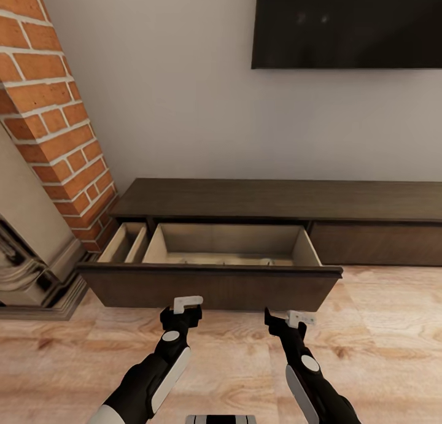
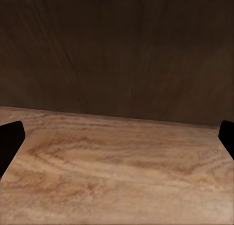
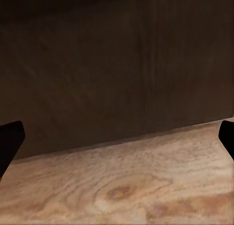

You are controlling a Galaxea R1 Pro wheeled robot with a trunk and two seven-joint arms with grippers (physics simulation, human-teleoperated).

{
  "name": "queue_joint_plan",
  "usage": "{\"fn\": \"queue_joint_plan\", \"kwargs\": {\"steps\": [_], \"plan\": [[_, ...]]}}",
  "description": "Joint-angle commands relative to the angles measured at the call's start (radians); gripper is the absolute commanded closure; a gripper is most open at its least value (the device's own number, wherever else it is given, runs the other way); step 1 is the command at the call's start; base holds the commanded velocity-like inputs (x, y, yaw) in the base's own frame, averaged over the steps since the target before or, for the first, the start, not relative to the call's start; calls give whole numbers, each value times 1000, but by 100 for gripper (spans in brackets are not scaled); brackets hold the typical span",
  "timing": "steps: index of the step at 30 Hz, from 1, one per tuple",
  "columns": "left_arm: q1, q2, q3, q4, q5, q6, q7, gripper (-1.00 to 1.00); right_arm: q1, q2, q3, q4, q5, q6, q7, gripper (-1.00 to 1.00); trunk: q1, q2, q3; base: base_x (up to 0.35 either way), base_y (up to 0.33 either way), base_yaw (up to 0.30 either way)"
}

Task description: Place each of the two pumpkins and all three candles from the living room inside a cabinet in the living room (use any cabinet), then make sure every cabinet is closed, and position the cauldron so it is next to a table in the living room.

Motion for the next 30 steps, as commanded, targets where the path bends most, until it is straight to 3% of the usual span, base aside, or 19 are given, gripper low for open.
{"fn": "queue_joint_plan", "kwargs": {"steps": [1, 20, 25, 30], "plan": [[-1, 1, -3, -1, 6, 4, 7, -100, -1, -1, 4, 0, -11, -6, -6, -100, 0, 0, -1, 205, 3, 0], [-1, -1, -12, 10, 5, -2, 7, -100, -2, -1, 4, 1, -10, -8, -9, -100, 0, 0, -1, 111, 0, 0], [0, 0, -14, 25, 5, -55, 7, -100, -3, -1, 4, 15, -12, -15, -9, -100, 0, 0, -1, 22, 0, 0], [-1, 1, -48, 46, -2, -88, 6, -100, -6, -1, 5, 63, -10, -82, -9, -100, 0, 0, -1, 3, 0, 0]]}}
